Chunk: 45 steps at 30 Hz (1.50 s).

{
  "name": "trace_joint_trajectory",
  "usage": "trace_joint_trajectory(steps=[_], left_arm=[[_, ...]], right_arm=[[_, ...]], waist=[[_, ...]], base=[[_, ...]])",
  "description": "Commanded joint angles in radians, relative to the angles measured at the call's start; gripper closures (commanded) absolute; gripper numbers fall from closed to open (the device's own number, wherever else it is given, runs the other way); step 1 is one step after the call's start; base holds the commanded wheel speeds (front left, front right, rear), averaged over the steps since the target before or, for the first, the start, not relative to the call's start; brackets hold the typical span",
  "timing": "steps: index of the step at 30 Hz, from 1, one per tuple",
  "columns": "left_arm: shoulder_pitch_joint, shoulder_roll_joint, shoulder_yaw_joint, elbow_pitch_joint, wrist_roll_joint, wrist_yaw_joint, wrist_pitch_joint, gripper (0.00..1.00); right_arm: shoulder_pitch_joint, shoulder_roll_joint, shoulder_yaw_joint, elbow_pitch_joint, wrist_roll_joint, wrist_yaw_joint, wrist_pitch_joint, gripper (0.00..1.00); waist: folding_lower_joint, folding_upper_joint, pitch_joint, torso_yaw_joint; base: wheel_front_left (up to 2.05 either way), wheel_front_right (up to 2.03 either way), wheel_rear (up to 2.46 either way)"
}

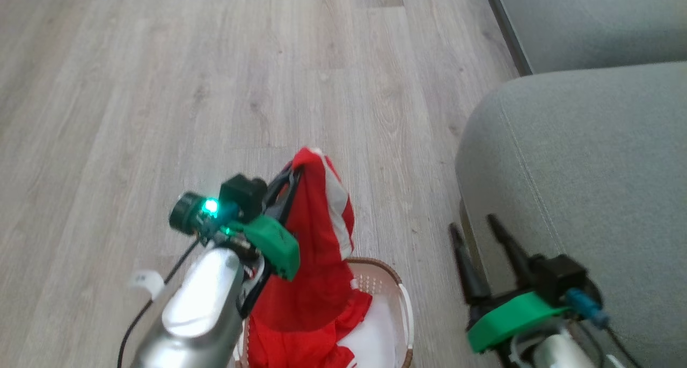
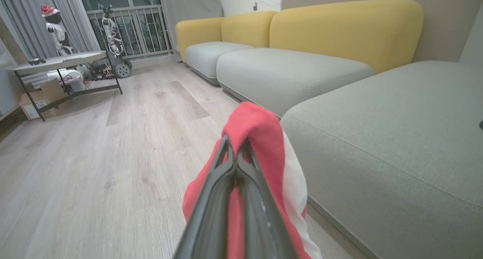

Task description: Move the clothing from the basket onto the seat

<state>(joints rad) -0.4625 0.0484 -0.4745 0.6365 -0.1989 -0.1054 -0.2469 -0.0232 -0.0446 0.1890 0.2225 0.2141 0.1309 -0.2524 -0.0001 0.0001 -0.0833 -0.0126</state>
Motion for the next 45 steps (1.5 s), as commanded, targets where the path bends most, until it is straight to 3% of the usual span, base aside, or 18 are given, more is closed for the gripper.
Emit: trace_joint_trajectory(steps=[1,8,19,30,31,32,33,34,45], left_arm=[[-0.088,0.013,0.034,-0.045,-0.010,0.004,-0.002,1.00],[-0.155,0.007,-0.001,-0.096,-0.020,0.004,0.030,1.00],[-0.216,0.002,-0.082,-0.186,-0.057,0.011,0.070,1.00],[-0.232,0.002,-0.176,-0.250,-0.127,0.039,0.074,1.00],[-0.231,0.002,-0.181,-0.256,-0.135,0.042,0.075,1.00],[-0.230,0.002,-0.183,-0.260,-0.141,0.046,0.075,1.00],[-0.230,0.002,-0.183,-0.260,-0.141,0.046,0.075,1.00],[-0.229,0.002,-0.184,-0.260,-0.145,0.050,0.076,1.00],[-0.168,0.055,-0.126,-0.162,-0.186,0.103,0.061,1.00]], right_arm=[[-0.029,-0.006,0.037,-0.027,0.006,0.000,-0.009,0.00],[-0.060,-0.006,0.151,0.027,0.013,0.000,-0.009,0.00],[-0.208,-0.006,0.216,0.219,0.012,0.000,-0.009,0.00],[-0.340,-0.006,0.404,0.408,0.190,0.000,-0.009,0.00],[-0.350,-0.006,0.416,0.418,0.197,0.000,-0.009,0.14],[-0.360,-0.006,0.423,0.423,0.201,0.000,-0.009,0.61],[-0.360,-0.006,0.423,0.423,0.201,0.000,-0.009,0.61],[-0.367,-0.006,0.423,0.422,0.205,0.000,-0.009,0.97],[-0.331,-0.006,0.327,0.298,0.165,0.000,-0.009,1.00]], waist=[[0.0001,-0.0001,-0.008,0.007],[0.0001,-0.0001,-0.022,0.031],[0.0001,-0.0001,-0.025,0.066],[0.0001,-0.0001,-0.011,0.117],[0.0001,-0.0001,-0.010,0.123],[0.0001,-0.0001,-0.008,0.127],[0.0001,-0.0001,-0.008,0.127],[0.0001,-0.0001,-0.007,0.130],[0.0001,-0.0001,0.014,0.090]], base=[[0.00,0.00,0.00],[0.00,0.00,0.00],[0.00,0.00,0.00],[0.00,0.00,0.00],[0.00,0.00,0.00],[0.00,0.00,0.00],[0.00,0.00,0.00],[0.00,0.00,0.00],[0.00,0.00,0.00]])
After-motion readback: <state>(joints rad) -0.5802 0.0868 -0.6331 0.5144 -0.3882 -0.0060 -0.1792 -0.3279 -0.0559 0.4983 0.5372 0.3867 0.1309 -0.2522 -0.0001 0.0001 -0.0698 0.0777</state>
